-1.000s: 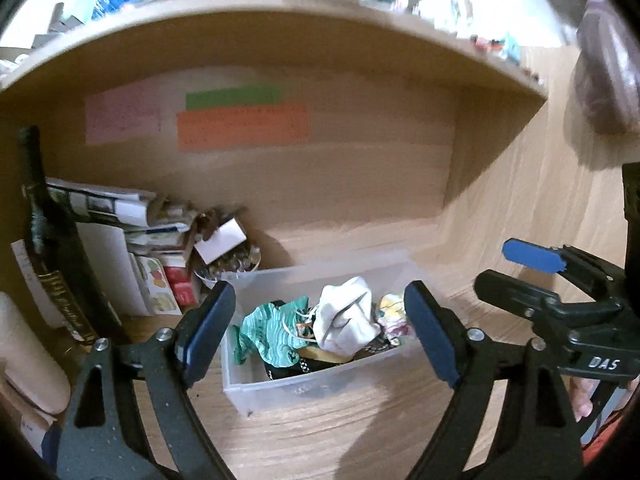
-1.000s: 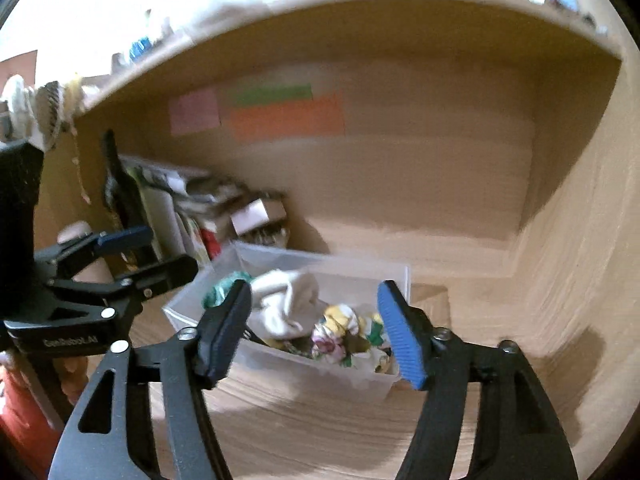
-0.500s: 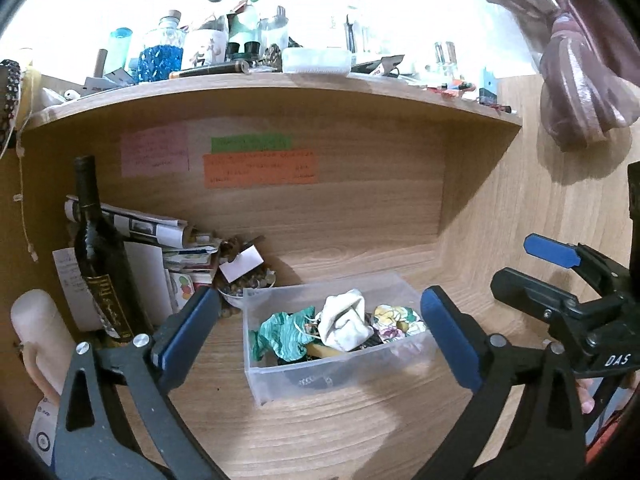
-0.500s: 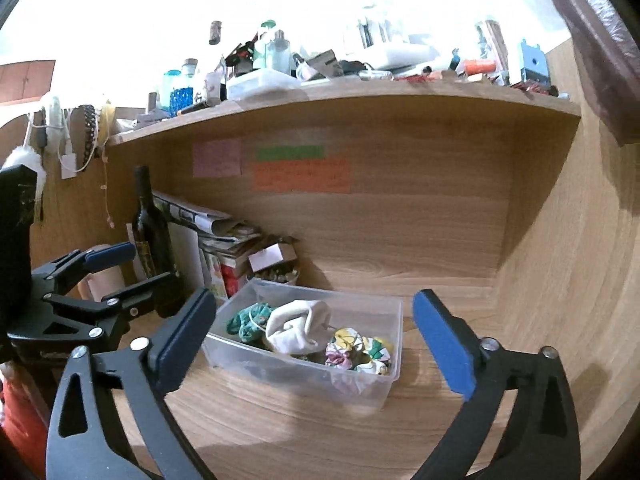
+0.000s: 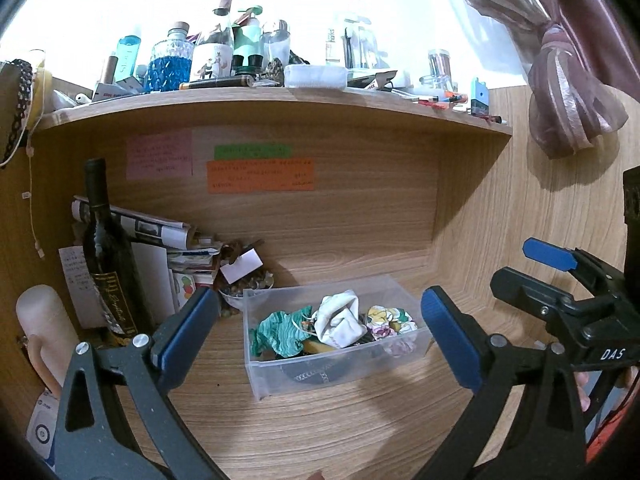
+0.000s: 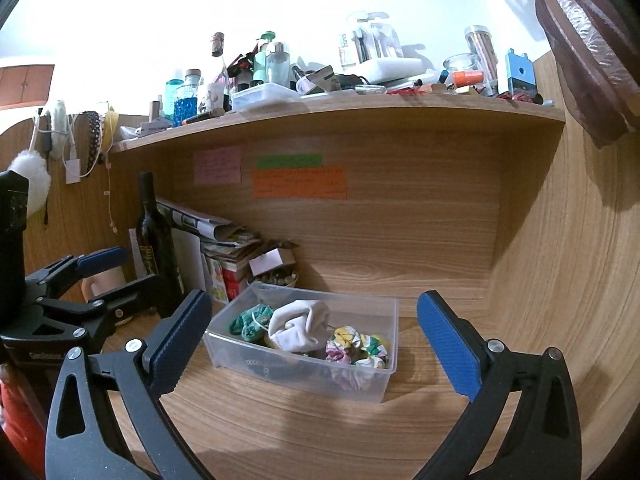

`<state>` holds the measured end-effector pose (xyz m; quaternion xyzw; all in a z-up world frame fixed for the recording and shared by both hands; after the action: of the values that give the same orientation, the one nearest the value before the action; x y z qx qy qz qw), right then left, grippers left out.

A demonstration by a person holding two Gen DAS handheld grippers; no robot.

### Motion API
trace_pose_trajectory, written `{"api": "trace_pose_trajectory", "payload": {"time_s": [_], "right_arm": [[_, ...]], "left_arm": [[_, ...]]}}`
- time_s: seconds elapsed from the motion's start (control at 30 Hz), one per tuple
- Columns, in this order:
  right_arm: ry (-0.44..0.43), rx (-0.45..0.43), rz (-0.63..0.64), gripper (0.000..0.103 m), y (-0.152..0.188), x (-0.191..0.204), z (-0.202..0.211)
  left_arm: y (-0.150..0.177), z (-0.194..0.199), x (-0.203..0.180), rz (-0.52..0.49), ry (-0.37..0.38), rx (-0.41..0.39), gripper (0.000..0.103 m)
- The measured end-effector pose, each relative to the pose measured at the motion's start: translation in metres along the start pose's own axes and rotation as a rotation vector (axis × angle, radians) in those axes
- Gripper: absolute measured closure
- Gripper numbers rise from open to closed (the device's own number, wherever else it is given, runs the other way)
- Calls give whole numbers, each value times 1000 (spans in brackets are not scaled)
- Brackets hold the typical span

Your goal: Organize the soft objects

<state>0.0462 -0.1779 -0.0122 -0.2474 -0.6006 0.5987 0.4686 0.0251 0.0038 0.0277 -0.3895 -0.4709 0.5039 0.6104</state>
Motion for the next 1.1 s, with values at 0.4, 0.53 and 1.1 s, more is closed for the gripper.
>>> {"api": "trace_pose_trajectory", "payload": {"time_s": [0.4, 0.53, 1.1], "right_arm": [[1, -7, 1, 0, -2, -1, 2], [1, -6, 0, 0, -2, -1, 2], [1, -4, 0, 0, -1, -1, 1]], "left_arm": [[1, -1, 1, 0, 3, 1, 0], [1, -1, 3, 0, 5, 2, 0], [2, -8, 4, -12, 10, 4, 0]]}}
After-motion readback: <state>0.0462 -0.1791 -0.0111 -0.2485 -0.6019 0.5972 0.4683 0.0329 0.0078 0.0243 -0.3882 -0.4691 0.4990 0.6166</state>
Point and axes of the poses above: each gripper's, at about its wrist camera, not at the fingertips, and z roughly against the way its jaws point, x to its left, y to its underside, the point moved 1 cm from there along -z, roughly the way its jaws point, and after that the axes turned 11 degrees about -z, right-handed, at the moved point
